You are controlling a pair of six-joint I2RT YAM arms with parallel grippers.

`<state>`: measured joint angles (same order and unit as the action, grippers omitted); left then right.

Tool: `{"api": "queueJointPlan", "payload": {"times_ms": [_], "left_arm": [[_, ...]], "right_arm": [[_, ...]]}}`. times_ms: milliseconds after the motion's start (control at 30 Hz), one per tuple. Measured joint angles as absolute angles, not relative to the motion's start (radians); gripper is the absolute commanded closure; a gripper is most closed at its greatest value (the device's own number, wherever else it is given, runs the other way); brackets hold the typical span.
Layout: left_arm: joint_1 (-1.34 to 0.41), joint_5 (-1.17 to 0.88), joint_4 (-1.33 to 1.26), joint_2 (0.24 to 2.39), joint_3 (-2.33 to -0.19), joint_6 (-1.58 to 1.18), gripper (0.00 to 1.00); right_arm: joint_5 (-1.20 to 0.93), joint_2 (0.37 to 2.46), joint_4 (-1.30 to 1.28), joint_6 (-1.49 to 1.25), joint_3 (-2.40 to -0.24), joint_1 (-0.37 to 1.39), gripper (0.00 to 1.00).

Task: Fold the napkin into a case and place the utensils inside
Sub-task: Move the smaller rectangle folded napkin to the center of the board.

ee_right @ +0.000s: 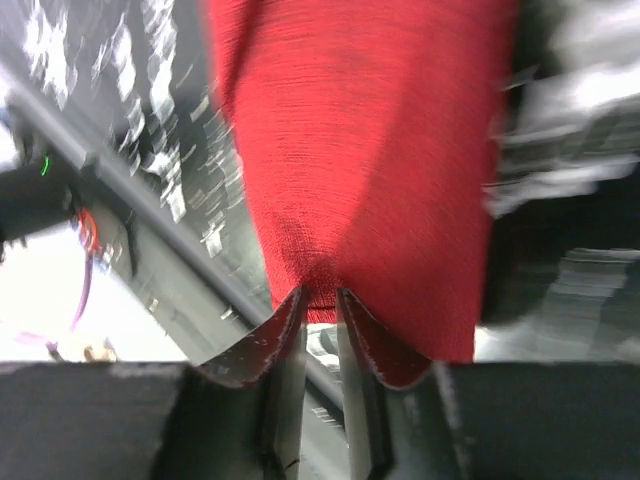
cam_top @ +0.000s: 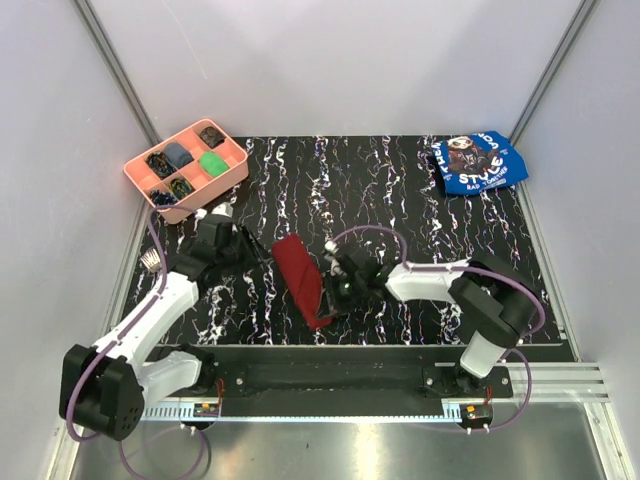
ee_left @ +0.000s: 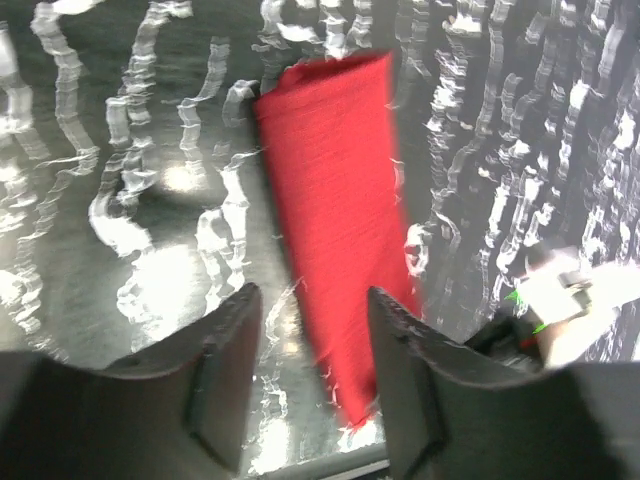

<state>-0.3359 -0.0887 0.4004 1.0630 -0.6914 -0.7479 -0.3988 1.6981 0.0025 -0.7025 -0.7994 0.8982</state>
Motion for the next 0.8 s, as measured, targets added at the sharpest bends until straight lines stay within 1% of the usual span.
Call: {"api": "queueJointPlan", "payload": {"times_ms": [33,67,133,200,267,333,367,400,433,467,533,600,633,667,700,733,800], "left_arm": [[-0.307,-0.089,0.422,1.062,-0.694,-0.75,0.44],[-0.287,-0.086,0.44,1.063,-0.698,-0.75,0.44],[-0.203,-0.077,0.496,1.07,-0.713,-0.757,0.43],[-0.109,-0.065,0.535,1.084,-0.725,-0.764,0.42],[0.022,-0.07,0.57,1.106,-0.733,-0.772,0.4],[0.161,-0.067,0.603,1.143,-0.742,-0.779,0.39],[0.218,-0.054,0.623,1.169,-0.752,-0.781,0.39],[0.26,-0.04,0.652,1.201,-0.772,-0.782,0.39],[0.293,-0.022,0.68,1.238,-0.8,-0.78,0.39],[0.31,0.004,0.703,1.272,-0.829,-0.776,0.39],[0.329,0.078,0.728,1.355,-0.904,-0.756,0.36],[0.334,0.156,0.733,1.423,-0.967,-0.72,0.38],[0.34,0.185,0.735,1.457,-0.997,-0.688,0.41],[0.347,0.197,0.734,1.482,-1.014,-0.668,0.47],[0.356,0.209,0.733,1.508,-1.029,-0.649,0.57],[0.369,0.227,0.734,1.542,-1.045,-0.626,0.6],[0.392,0.249,0.741,1.618,-1.079,-0.588,0.61]], "right_arm": [[-0.385,1.691,-0.02,-0.689,-0.802,0.866,0.59],[-0.367,1.682,-0.052,-0.674,-0.812,0.831,0.55],[-0.315,1.678,-0.118,-0.635,-0.851,0.768,0.49],[-0.22,1.689,-0.191,-0.585,-0.918,0.71,0.42],[-0.116,1.722,-0.275,-0.531,-1.002,0.649,0.36],[-0.01,1.753,-0.345,-0.474,-1.081,0.598,0.31],[0.027,1.758,-0.37,-0.456,-1.104,0.583,0.22],[0.067,1.759,-0.401,-0.434,-1.127,0.57,0.15],[0.099,1.757,-0.429,-0.416,-1.147,0.563,0.05],[0.125,1.75,-0.45,-0.397,-1.164,0.562,0.0],[0.144,1.72,-0.477,-0.368,-1.179,0.565,0.0],[0.13,1.67,-0.506,-0.338,-1.192,0.566,0.0],[0.107,1.642,-0.517,-0.327,-1.2,0.565,0.0],[0.09,1.627,-0.522,-0.323,-1.203,0.564,0.0],[0.062,1.607,-0.522,-0.316,-1.209,0.564,0.0],[0.031,1.591,-0.522,-0.31,-1.214,0.564,0.0],[-0.025,1.57,-0.52,-0.305,-1.219,0.563,0.0]]}}
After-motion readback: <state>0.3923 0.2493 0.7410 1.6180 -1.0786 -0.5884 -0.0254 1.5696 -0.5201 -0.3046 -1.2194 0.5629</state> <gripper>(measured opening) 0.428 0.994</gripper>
